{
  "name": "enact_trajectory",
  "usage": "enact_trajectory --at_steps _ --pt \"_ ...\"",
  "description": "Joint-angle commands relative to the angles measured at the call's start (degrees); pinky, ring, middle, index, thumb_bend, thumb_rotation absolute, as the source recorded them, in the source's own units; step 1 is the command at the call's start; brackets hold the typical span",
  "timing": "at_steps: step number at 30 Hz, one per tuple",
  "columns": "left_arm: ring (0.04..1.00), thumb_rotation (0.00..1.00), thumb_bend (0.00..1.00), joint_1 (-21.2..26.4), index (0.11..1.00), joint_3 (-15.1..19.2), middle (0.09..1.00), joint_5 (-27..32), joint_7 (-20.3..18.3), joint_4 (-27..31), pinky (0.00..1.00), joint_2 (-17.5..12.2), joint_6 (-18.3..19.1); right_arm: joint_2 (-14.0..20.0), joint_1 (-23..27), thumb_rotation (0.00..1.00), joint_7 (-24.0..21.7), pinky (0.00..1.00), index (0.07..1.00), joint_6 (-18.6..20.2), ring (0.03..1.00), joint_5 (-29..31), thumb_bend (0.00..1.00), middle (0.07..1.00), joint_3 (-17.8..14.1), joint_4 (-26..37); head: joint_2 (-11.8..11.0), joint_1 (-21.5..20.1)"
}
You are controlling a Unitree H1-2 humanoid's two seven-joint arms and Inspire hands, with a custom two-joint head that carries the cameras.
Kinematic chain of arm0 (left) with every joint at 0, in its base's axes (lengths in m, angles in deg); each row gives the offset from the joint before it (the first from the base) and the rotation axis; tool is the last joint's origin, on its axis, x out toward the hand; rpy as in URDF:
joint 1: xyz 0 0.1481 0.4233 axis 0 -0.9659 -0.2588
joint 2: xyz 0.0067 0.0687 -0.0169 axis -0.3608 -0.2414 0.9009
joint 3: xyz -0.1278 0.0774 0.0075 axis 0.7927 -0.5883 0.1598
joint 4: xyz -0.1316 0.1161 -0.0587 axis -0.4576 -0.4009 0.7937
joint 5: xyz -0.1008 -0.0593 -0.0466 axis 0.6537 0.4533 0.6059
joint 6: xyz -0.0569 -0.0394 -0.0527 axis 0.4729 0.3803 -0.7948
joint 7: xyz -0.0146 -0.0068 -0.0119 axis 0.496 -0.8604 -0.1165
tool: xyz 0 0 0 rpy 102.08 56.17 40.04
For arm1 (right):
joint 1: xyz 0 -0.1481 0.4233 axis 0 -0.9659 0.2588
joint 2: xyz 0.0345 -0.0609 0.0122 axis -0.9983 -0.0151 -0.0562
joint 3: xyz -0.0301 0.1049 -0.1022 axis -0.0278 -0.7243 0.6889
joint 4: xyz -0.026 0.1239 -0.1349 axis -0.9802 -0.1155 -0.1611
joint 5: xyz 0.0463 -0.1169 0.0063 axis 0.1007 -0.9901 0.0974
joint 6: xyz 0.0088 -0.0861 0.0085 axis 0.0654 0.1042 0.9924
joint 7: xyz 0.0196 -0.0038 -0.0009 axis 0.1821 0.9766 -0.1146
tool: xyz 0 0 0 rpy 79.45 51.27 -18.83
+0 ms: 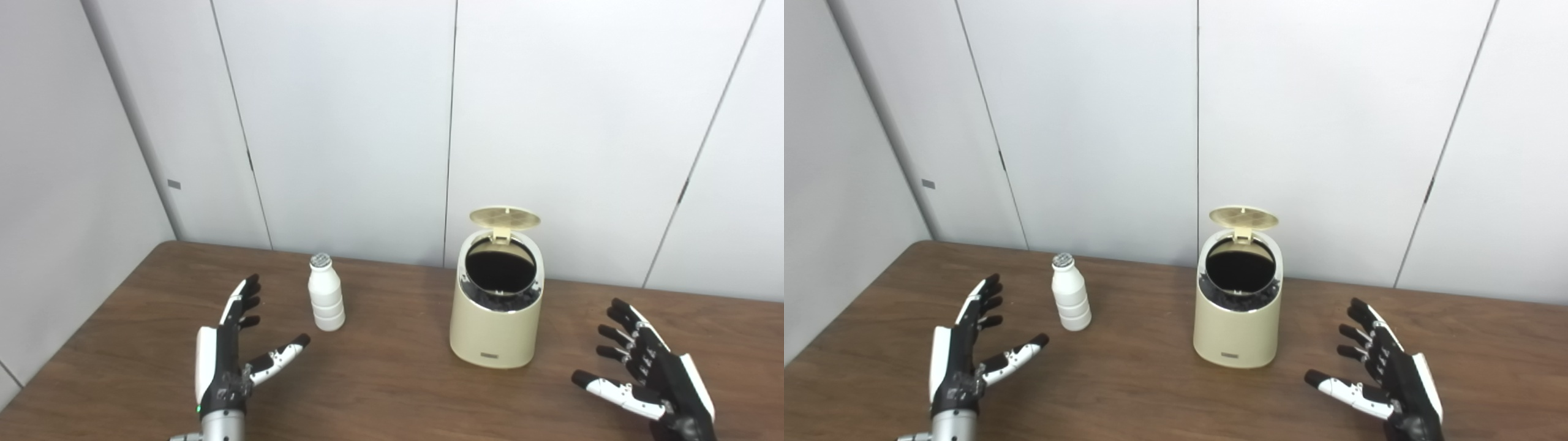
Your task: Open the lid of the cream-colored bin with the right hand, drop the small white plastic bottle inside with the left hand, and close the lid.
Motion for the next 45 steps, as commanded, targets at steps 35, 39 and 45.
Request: enact_trajectory --at_steps 35,39,45 --pt "0.716 0.02 0.82 11.9 0.781 -4.1 0.755 2.0 0.0 -15.2 0.62 -5.1 -0.9 -0.7 0.1 0.17 0.2 0.71 0.89 1.4 0.814 -0.5 0.74 0.897 0.6 5.4 0.5 -2.4" --pt "0.716 0.03 0.82 12.9 0.777 -4.6 0.751 1.9 0.3 -16.9 0.63 -5.4 -2.2 -0.8 -0.1 0.17 0.3 0.7 0.887 1.7 0.812 -0.6 0.74 0.893 0.7 5.8 0.6 -2.6" --pt "0.712 0.02 0.83 14.1 0.777 -5.3 0.744 1.5 1.0 -18.2 0.62 -5.3 -2.0 -0.8 -0.3 0.16 0.1 0.7 0.889 1.4 0.814 -0.6 0.74 0.893 0.9 6.1 0.8 -2.9"
